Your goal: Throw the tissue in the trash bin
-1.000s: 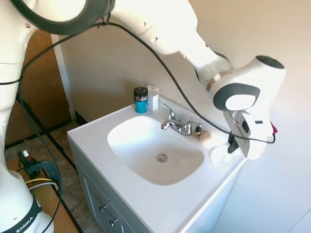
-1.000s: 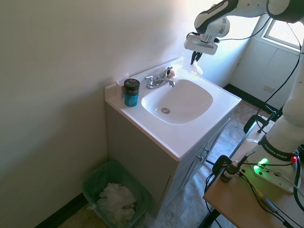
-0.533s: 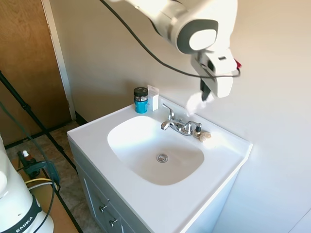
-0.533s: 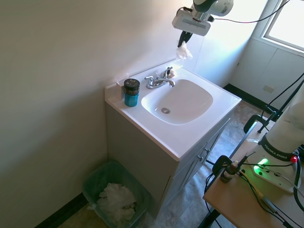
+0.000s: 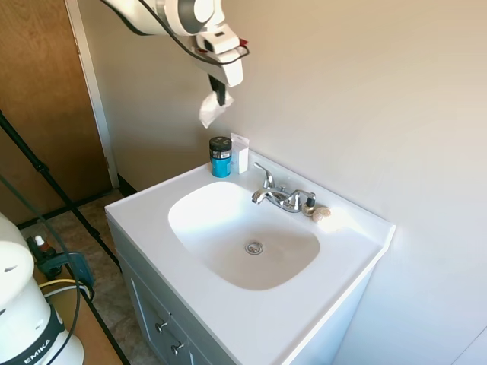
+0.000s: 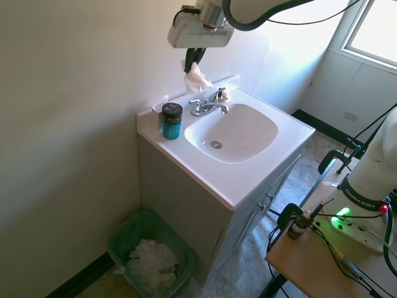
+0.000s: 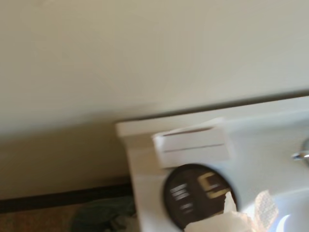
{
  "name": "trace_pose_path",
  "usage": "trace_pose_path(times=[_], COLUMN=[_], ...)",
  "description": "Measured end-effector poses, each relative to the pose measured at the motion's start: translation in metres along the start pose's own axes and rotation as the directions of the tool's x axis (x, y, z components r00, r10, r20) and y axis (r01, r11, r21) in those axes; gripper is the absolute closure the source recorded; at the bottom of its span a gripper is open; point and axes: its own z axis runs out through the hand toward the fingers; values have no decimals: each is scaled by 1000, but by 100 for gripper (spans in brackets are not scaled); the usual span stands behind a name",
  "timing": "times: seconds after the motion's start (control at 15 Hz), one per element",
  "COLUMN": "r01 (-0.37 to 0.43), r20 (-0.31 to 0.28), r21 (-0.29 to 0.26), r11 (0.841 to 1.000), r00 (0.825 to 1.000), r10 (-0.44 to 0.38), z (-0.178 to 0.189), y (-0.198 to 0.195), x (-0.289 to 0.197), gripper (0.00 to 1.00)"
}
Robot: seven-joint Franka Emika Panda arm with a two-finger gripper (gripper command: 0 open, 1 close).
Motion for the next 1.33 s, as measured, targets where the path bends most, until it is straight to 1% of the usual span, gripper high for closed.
trace_pose_path(times=[0.13,0.27,0.47,0.53,0.67,0.73,1.13,1.33], r01=[53,105,153,168,189,192,181,179], r20=[-10,12,51,59,66,67,70,70], r21=[-39,-86,-163,-191,-231,-239,-260,-284], r11=[998,991,975,967,954,952,948,942], r00=[999,994,988,985,982,981,983,984], r10=[-54,-104,-147,-160,-178,-182,-169,-166], z=[28,68,115,130,150,154,149,149], y=[-33,-59,-83,-85,-85,-85,-92,-93], x=[-47,-82,-119,-130,-146,-149,-137,-136], gripper=[100,100,100,0,0,0,0,0])
